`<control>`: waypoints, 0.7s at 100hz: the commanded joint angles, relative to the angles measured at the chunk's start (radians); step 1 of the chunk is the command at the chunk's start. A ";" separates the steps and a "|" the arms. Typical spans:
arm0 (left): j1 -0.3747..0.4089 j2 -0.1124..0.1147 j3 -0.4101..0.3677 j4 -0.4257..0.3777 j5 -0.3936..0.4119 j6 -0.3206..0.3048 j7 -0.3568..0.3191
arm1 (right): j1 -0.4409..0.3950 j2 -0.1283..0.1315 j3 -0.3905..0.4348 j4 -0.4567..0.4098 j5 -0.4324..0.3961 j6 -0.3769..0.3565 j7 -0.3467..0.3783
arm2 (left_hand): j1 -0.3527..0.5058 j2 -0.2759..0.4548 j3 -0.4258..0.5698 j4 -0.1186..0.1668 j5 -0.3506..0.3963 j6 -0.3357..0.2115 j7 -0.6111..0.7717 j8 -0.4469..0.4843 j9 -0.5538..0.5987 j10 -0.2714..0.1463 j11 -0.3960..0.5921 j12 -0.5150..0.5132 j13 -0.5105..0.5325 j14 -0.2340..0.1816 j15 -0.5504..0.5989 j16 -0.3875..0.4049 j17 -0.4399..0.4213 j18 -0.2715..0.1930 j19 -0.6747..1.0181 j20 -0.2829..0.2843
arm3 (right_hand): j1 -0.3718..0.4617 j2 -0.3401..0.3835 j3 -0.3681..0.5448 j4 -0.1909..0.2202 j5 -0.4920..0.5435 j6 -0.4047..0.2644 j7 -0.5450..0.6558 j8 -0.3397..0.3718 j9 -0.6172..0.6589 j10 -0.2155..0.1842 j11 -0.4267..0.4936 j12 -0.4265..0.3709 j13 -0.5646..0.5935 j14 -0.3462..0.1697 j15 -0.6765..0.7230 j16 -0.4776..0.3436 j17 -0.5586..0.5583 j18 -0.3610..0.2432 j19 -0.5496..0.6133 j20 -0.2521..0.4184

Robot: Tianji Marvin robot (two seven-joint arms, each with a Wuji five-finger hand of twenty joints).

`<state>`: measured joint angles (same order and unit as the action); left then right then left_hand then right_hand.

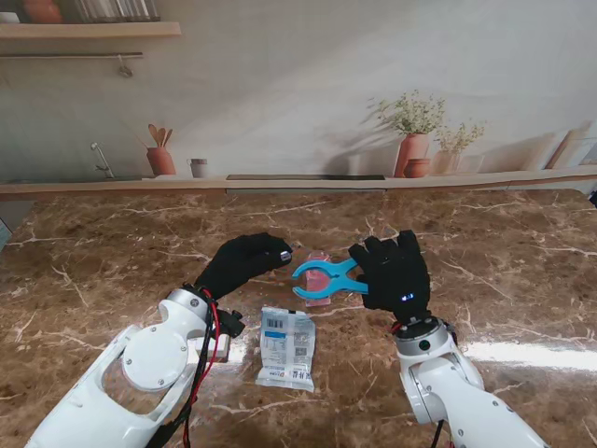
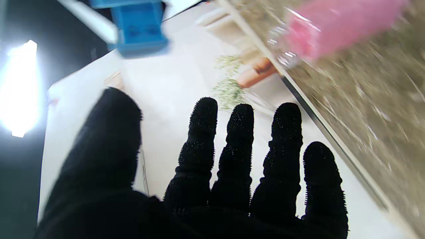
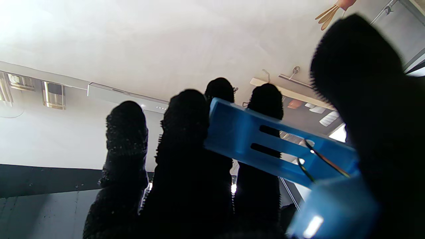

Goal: Fill the seasoning bottle

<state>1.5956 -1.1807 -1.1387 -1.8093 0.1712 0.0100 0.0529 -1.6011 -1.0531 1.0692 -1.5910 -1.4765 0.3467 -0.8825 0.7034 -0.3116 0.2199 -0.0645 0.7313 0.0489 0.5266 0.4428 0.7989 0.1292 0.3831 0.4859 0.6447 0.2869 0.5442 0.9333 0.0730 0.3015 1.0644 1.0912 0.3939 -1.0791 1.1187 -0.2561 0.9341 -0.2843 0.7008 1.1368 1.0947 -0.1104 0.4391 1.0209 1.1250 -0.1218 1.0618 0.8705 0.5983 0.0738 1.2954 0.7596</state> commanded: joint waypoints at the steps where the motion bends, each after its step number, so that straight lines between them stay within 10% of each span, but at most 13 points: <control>1: -0.007 0.015 -0.005 0.005 0.027 0.013 0.009 | -0.007 0.003 -0.001 0.017 0.000 0.007 0.000 | -0.003 0.005 0.061 0.008 0.015 -0.045 0.027 0.025 0.029 -0.022 0.022 0.013 0.024 -0.011 0.040 0.016 0.024 0.008 0.058 0.012 | 0.097 0.075 0.028 0.042 0.185 -0.165 0.437 0.118 0.194 -0.138 0.558 0.103 0.019 -0.023 0.035 0.037 -0.005 0.016 0.028 0.025; 31: -0.052 0.059 0.017 0.028 0.322 0.115 -0.076 | -0.008 0.007 -0.008 0.038 -0.002 0.006 -0.010 | 0.027 -0.033 0.107 -0.021 0.028 -0.049 0.036 0.011 0.040 -0.025 0.029 0.012 0.052 -0.015 0.071 0.021 0.064 0.005 0.122 0.009 | 0.095 0.078 0.033 0.094 0.204 -0.168 0.476 0.143 0.213 -0.137 0.601 0.135 0.029 -0.027 0.094 0.083 -0.001 0.015 0.036 0.029; 70: -0.170 0.081 0.130 0.108 0.374 0.244 -0.198 | -0.021 0.011 -0.001 0.016 -0.018 -0.005 0.008 | 0.250 -0.046 0.128 -0.054 0.092 -0.071 0.032 -0.119 0.057 -0.021 0.017 -0.033 0.085 -0.018 0.103 0.016 0.087 -0.008 0.167 -0.010 | 0.094 0.096 0.025 0.093 0.197 -0.170 0.473 0.151 0.200 -0.141 0.592 0.139 0.013 -0.028 0.072 0.081 -0.016 0.010 0.017 0.023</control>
<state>1.4427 -1.1012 -1.0218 -1.7263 0.5469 0.2633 -0.1347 -1.6145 -1.0436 1.0664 -1.5736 -1.4956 0.3443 -0.8864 0.9002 -0.3439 0.3387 -0.1013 0.8088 0.0208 0.5406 0.3427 0.8313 0.1292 0.3952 0.4605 0.6914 0.2870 0.6130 0.9460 0.1522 0.3041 1.1927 1.0910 0.3939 -1.0781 1.1187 -0.2069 0.9458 -0.2843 0.7008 1.1429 1.1038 -0.1103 0.4390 1.0562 1.1250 -0.1218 1.1343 0.9169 0.5947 0.0738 1.2955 0.7604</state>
